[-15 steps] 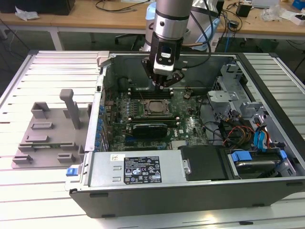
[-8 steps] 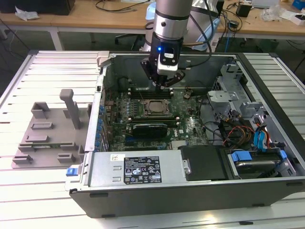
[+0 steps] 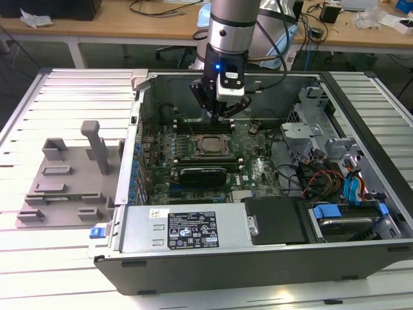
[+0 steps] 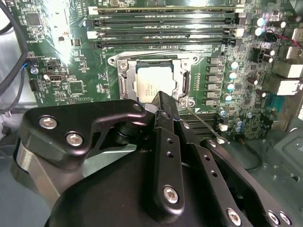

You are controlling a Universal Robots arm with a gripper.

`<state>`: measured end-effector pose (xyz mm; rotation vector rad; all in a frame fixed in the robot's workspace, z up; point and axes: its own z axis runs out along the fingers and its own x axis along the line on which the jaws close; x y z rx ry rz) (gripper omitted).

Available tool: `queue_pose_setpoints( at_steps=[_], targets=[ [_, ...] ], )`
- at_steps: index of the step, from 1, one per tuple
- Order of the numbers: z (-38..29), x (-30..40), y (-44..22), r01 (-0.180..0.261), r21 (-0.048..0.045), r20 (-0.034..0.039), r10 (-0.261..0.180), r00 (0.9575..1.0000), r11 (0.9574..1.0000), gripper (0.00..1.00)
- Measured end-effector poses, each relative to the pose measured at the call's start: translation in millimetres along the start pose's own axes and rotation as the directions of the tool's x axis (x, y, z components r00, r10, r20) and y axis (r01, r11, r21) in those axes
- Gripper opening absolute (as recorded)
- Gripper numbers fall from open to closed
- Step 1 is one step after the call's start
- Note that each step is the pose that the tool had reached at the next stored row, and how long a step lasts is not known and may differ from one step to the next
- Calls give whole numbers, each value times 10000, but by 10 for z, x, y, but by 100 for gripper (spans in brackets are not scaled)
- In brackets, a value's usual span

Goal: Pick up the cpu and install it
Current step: 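Install the first cpu locking lever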

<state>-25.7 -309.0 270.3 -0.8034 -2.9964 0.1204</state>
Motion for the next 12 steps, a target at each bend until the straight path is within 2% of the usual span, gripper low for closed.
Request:
queue_pose_setpoints(
  at_steps=[6, 12],
  targets=[
    [0, 0, 0, 460, 9, 39, -460, 9989, 9989, 11],
    [0, 0, 0, 948, 19, 79, -948, 9955, 9955, 11]
  ],
)
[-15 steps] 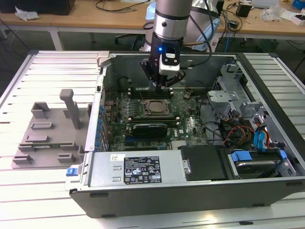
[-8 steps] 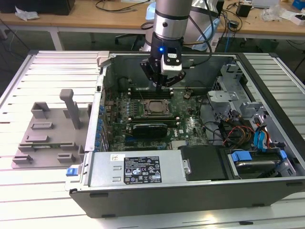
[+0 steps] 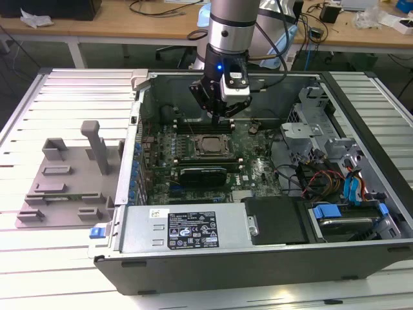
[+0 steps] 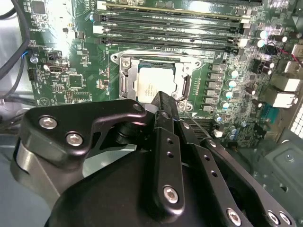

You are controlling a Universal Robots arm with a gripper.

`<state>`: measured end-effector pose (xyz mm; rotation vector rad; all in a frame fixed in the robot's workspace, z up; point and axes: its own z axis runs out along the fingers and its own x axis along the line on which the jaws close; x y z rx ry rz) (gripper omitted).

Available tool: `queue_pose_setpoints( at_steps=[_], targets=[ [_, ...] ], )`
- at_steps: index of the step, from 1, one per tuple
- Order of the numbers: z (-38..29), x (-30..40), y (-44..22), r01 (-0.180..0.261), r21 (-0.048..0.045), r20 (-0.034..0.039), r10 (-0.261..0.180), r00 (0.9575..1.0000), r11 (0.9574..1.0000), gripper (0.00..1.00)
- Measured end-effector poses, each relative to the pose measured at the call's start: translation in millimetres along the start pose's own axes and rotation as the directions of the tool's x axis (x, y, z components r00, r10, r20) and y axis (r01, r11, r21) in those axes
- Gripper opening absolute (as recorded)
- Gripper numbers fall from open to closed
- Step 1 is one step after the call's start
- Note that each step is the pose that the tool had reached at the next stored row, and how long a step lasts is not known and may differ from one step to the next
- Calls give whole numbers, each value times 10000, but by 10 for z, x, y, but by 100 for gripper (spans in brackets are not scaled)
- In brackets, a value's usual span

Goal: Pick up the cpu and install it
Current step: 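Install the first cpu locking lever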

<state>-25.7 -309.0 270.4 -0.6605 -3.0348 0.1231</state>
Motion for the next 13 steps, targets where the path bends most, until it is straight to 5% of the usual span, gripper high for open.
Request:
queue_pose_setpoints(
  at_steps=[13],
  targets=[
    [0, 0, 0, 1000, 20, 83, -1000, 9949, 9950, 11]
  ],
)
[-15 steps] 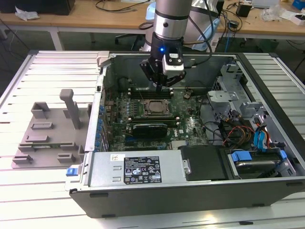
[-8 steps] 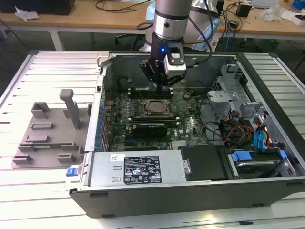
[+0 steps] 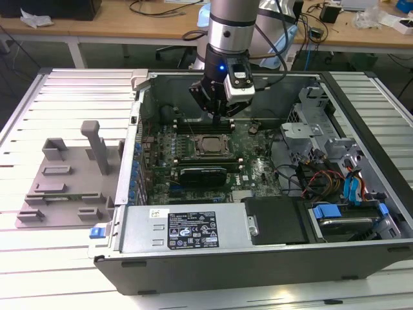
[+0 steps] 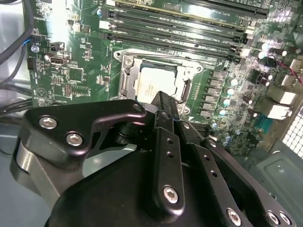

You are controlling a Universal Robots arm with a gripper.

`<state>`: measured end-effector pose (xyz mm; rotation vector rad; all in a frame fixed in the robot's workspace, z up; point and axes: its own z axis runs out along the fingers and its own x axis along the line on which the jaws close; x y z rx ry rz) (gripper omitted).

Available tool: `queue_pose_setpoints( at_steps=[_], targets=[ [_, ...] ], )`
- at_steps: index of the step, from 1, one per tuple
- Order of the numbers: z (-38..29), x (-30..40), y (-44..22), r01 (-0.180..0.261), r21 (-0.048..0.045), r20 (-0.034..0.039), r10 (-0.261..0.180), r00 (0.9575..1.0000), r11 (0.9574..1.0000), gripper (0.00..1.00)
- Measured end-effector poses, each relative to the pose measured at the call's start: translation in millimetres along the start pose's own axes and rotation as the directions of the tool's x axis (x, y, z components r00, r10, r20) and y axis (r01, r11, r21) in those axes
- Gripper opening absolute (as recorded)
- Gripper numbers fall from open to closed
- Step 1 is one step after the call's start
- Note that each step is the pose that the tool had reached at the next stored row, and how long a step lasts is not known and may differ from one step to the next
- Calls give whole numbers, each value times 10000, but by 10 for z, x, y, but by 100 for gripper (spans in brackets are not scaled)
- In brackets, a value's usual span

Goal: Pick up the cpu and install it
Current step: 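Install the first cpu locking lever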

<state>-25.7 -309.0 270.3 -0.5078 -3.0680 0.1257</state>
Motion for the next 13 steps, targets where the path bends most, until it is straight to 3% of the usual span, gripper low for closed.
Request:
queue_pose_setpoints(
  at_steps=[6, 13],
  targets=[
    [0, 0, 0, 424, 8, 36, -425, 9991, 9991, 11],
    [0, 0, 0, 1098, 23, 92, -1098, 9939, 9940, 11]
  ],
)
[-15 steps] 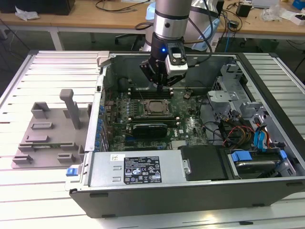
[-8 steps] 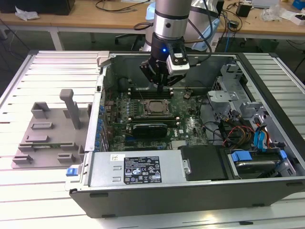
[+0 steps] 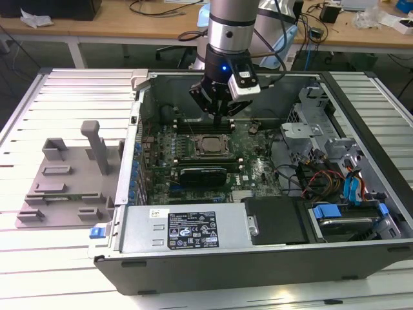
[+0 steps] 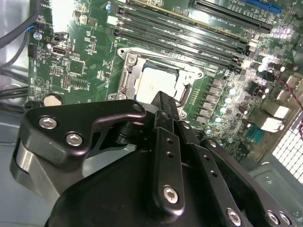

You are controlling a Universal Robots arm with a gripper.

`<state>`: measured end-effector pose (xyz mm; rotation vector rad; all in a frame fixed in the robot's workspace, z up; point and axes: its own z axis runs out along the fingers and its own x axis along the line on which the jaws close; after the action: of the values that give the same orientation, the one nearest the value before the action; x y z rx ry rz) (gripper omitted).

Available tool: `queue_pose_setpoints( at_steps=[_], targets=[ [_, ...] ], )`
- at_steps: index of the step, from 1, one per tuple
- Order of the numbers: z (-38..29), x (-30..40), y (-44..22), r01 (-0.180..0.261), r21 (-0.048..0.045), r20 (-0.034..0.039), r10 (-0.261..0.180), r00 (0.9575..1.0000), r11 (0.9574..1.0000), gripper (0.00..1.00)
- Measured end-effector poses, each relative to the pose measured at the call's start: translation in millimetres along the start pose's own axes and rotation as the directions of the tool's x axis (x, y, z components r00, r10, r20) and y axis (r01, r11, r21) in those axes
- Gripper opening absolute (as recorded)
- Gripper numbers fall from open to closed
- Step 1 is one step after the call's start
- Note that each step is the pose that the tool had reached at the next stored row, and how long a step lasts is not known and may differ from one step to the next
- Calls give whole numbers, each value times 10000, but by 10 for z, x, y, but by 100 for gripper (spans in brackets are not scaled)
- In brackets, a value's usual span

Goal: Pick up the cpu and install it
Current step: 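Install the first cpu locking lever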

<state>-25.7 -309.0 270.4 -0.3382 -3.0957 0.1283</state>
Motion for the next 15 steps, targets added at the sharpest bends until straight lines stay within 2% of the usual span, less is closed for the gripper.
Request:
queue_pose_setpoints(
  at_steps=[4, 7, 10, 13, 15],
  targets=[
    [0, 0, 0, 337, 5, 28, -337, 9994, 9994, 11],
    [0, 0, 0, 786, 14, 66, -786, 9969, 9969, 11],
    [0, 0, 0, 1042, 20, 87, -1042, 9945, 9946, 11],
    [0, 0, 0, 1372, 29, 115, -1373, 9905, 9905, 11],
    [0, 0, 0, 1700, 38, 142, -1700, 9853, 9854, 11]
  ],
)
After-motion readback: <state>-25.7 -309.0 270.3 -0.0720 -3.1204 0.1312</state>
